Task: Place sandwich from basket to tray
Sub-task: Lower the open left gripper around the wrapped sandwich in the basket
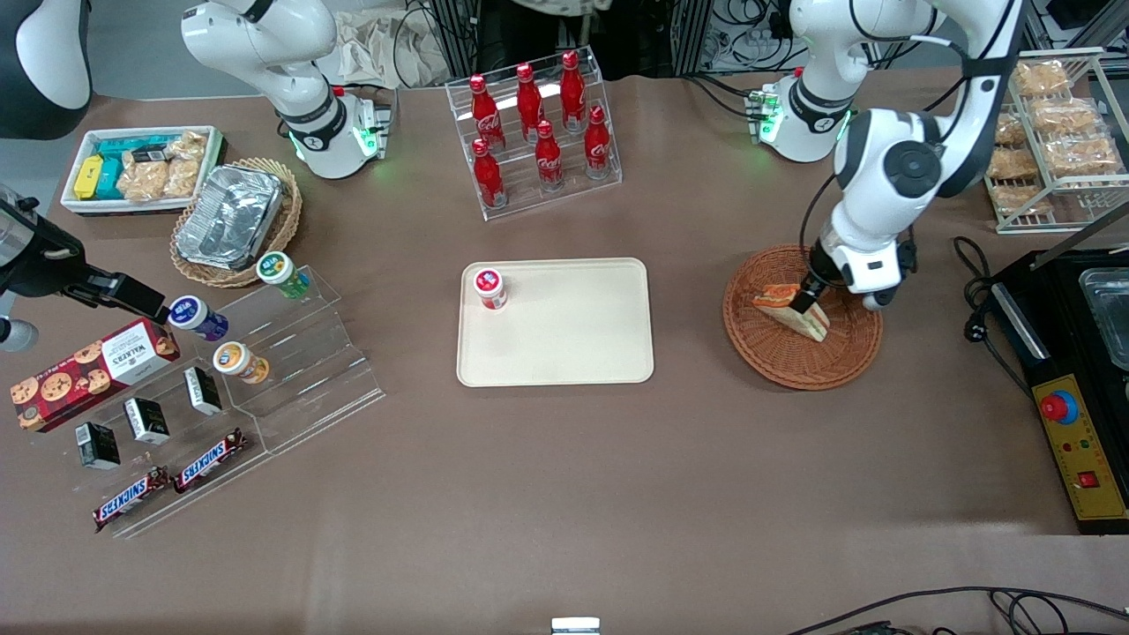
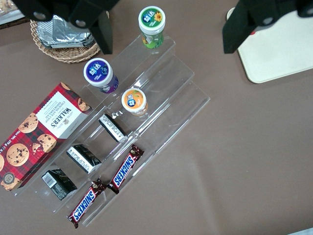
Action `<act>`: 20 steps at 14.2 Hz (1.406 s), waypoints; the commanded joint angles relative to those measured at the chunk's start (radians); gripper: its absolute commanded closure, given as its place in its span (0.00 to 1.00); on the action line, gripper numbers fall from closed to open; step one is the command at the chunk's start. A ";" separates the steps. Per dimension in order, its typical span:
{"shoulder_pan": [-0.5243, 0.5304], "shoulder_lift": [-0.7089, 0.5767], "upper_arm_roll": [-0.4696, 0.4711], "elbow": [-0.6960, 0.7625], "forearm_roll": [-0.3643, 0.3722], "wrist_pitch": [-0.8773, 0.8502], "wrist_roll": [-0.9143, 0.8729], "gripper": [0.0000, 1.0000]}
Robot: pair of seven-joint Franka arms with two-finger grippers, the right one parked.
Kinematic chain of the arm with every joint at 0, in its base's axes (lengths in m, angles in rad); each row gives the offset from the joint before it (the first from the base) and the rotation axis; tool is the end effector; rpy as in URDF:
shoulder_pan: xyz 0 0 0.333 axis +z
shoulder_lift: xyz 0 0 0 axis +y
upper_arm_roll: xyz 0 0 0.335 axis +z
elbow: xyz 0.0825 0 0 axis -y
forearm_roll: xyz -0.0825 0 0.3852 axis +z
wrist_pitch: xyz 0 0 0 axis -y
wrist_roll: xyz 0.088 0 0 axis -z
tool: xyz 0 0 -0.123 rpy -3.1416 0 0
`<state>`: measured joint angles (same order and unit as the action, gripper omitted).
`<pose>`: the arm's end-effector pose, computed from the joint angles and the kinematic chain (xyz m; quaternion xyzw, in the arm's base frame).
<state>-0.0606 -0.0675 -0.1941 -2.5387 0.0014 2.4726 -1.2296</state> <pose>0.4374 -0.1132 0.2988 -0.8837 -0.4681 -0.0047 0.0051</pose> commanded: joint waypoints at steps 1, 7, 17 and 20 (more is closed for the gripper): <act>-0.008 0.040 0.002 -0.003 0.086 0.058 -0.128 0.00; -0.013 0.090 0.002 -0.009 0.132 0.106 -0.148 0.00; -0.016 0.106 0.005 0.014 0.164 0.108 -0.214 0.97; -0.016 0.104 0.004 0.151 0.163 -0.097 -0.220 1.00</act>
<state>-0.0692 0.0405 -0.1933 -2.4918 0.1368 2.5161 -1.4089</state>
